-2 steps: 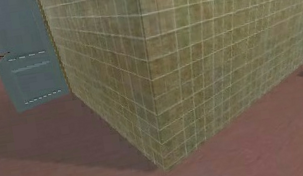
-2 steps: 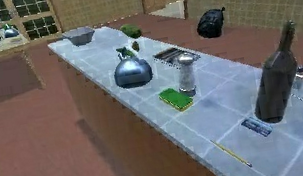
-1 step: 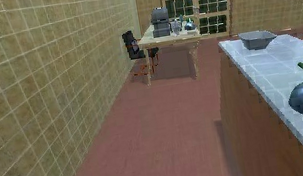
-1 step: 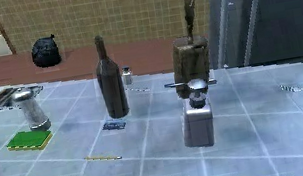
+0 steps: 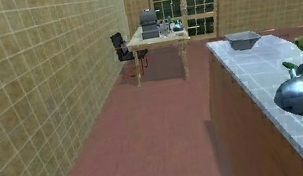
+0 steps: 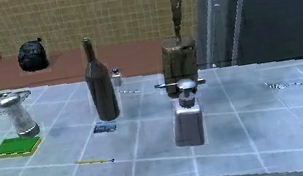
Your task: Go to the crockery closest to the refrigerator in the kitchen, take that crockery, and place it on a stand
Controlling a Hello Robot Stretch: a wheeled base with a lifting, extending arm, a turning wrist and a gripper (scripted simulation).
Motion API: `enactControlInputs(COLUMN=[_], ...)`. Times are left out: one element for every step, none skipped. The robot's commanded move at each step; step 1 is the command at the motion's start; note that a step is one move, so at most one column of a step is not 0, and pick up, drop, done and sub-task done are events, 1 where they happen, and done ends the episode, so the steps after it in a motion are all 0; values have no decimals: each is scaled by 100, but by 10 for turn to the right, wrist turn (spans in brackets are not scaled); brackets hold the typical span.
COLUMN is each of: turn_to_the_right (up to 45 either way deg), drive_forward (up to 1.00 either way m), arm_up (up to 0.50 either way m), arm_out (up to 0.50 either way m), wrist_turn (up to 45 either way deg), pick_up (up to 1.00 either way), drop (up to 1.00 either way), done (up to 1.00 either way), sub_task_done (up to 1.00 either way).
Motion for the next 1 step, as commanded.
enactControlInputs(turn_to_the_right=[0], drive_forward=[100], arm_up=[0], arm_out=[0], wrist_turn=[0], pick_up=[0], drop=[0], done=[0], sub_task_done=[0])
